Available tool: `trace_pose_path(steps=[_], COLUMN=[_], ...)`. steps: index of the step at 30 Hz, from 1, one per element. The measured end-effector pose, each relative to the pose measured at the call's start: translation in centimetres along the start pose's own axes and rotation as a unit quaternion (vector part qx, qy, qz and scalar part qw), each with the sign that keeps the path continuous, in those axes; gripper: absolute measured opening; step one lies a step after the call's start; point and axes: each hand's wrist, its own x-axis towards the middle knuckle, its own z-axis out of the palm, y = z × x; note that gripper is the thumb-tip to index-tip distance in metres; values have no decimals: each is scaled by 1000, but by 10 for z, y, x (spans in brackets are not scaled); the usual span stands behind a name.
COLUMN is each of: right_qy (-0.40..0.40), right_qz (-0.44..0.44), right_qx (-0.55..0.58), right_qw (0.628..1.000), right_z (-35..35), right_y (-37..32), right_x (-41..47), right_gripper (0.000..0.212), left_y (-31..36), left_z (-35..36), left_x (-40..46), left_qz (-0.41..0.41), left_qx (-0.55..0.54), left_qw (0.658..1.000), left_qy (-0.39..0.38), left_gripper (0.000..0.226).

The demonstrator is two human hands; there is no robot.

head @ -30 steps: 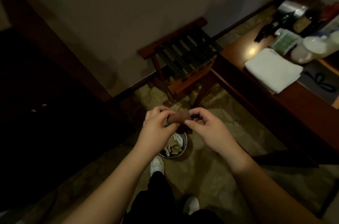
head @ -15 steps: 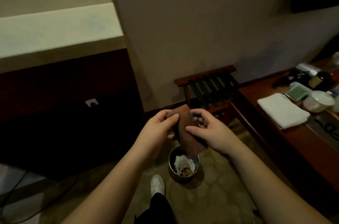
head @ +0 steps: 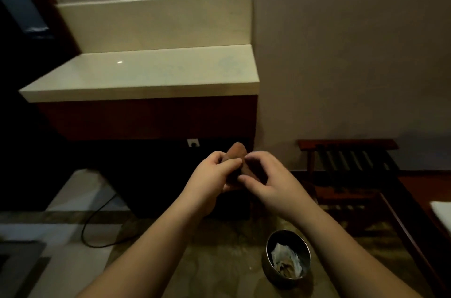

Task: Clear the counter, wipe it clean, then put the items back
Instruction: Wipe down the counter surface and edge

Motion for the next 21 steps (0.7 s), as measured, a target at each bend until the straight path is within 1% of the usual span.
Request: trace_pose_path(steps=[1, 2, 4, 5, 8, 9, 11, 13, 14, 16, 18, 21], right_qy=[-22, -27, -14, -6, 4, -1, -23, -41, -46, -59, -76, -100], right_qz=[9, 10, 9, 13, 33, 36, 49, 74, 92, 123, 139, 151], right_qx=[21, 29, 35, 41, 61, 71, 121, 206, 252, 334, 391, 436], right_qw=[1000, 999, 999, 999, 998, 997, 991, 975, 962, 933, 907, 881], right_z=[5, 10, 21, 27, 47, 56, 73, 93, 103, 127, 152, 194], right_y=[-6, -11, -18, -21, -32, -37, -49, -65, -74, -95, -116, -147], right_x=[4, 9, 19, 24, 41, 47, 62, 80, 90, 111, 133, 168], right_gripper=[41, 47, 54, 54, 52, 48, 35, 23, 20, 20, 22, 25], left_y=[4, 7, 13, 15, 17, 18, 21, 26, 27, 31, 36, 44], left_z=[-7, -15, -30, -39, -70, -82, -109, -141, -160, -198, -238, -296], left_x=[0, 1, 1, 2, 1, 0, -1, -2, -1, 3, 9, 20], left_qz=[0, -2, -3, 5, 23, 25, 37, 66, 83, 107, 114, 115], left_qx=[-5, -16, -36, -25, 23, 27, 45, 82, 92, 101, 108, 114], left_qw=[1000, 1000, 999, 999, 998, 997, 996, 994, 992, 988, 985, 983], left_qy=[0, -4, -18, -25, -51, -61, -62, -23, 4, 50, 73, 84], left_gripper=[18, 21, 28, 29, 30, 30, 29, 26, 23, 16, 10, 20])
